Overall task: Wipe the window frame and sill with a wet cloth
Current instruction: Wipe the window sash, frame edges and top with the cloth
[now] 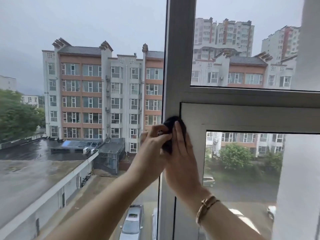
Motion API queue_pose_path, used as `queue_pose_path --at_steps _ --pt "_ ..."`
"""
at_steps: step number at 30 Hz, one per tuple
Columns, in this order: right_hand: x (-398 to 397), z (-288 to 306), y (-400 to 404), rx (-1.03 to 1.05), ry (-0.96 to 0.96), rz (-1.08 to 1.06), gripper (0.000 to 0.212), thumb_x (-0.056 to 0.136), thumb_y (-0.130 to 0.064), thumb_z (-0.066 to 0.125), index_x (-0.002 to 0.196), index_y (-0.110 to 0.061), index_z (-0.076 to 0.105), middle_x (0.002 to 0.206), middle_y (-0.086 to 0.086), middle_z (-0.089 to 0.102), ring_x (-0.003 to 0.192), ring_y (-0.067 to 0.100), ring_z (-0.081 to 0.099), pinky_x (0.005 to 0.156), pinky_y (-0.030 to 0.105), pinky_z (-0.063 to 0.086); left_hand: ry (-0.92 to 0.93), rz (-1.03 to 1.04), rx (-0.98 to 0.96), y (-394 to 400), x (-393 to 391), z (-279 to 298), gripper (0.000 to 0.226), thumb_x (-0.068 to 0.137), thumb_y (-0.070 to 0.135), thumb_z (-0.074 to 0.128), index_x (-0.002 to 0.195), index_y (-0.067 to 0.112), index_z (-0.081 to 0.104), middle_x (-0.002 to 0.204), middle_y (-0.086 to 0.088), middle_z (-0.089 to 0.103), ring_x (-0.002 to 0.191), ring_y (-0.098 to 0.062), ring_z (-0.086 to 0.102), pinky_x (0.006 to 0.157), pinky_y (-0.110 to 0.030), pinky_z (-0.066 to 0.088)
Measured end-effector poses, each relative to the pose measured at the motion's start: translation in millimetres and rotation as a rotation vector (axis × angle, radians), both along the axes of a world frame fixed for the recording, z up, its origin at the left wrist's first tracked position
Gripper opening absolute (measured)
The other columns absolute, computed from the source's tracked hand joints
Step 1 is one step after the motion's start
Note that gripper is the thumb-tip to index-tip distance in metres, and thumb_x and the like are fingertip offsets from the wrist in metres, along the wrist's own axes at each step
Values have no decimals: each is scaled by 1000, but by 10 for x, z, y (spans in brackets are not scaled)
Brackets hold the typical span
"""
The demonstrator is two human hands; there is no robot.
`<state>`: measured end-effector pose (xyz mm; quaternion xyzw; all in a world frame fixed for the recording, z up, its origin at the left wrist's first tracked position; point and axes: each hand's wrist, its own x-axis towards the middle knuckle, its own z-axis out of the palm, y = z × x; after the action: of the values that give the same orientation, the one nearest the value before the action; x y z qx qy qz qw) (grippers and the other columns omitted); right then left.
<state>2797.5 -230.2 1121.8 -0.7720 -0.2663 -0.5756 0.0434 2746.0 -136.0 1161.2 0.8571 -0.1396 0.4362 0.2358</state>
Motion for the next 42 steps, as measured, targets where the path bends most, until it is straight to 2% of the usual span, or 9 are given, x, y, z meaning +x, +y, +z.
queue_pose_path --at_steps 6,12,15,18,21,27,31,38,42 --pt "-51 -1194 -130 -200 104 -53 52 86 -19 36 137 -8 40 146 19 39 142 32 22 107 48 27 293 -80 19 67 -173 -1092 70 59 6 35 117 31 65 122 29 29 121 -15 36 105 -24 33" --pt "-110 -864 -198 -230 134 -30 59 82 -17 29 140 -8 33 149 17 35 144 32 17 110 55 22 212 -115 -176 -2 -134 -916 66 57 13 38 115 23 68 114 32 32 117 -13 33 94 -2 17" --pt "-71 -355 -134 -112 91 -33 55 87 -11 21 138 -8 42 150 19 33 145 32 16 112 53 22 129 -179 -207 -30 -67 -407 61 64 25 36 116 16 67 112 22 41 113 -2 35 108 -28 28" --pt "-35 -83 -98 -74 41 -22 58 93 -7 8 134 -7 48 150 21 32 145 33 13 115 51 18 100 -179 -217 16 8 -124 46 70 15 45 108 10 71 114 9 49 118 -21 42 108 -45 33" --pt "-13 -284 -97 -86 37 -20 64 96 -12 -4 137 -6 45 151 21 28 145 35 11 117 49 14 123 -108 -148 67 18 -316 57 72 -18 44 114 12 68 126 5 46 123 -24 36 112 -35 28" --pt "-91 -1444 -191 -180 114 26 50 95 -9 18 143 -6 32 150 19 33 143 33 21 110 52 25 341 -113 -123 133 -122 -1405 73 64 -8 28 123 15 62 131 8 45 127 -17 38 113 -31 29" --pt "-221 -2044 -150 -160 212 2 63 84 -12 30 146 -10 26 151 15 25 143 29 20 107 54 25 507 -206 -327 256 -343 -1852 73 71 -25 30 120 18 64 128 12 55 125 2 45 109 -25 37" --pt "-345 -3046 39 -62 442 -99 59 78 -8 33 135 -16 45 145 24 38 147 27 3 109 52 23 569 -202 -502 771 -501 -2350 59 82 -16 37 99 33 64 109 15 64 100 2 61 79 -15 48" --pt "-382 -3211 139 -14 486 -162 57 83 -11 31 140 -16 35 148 25 33 147 29 0 115 50 14 724 -229 -512 888 -564 -2852 52 82 -13 39 96 29 65 104 16 67 92 5 62 74 -11 47"
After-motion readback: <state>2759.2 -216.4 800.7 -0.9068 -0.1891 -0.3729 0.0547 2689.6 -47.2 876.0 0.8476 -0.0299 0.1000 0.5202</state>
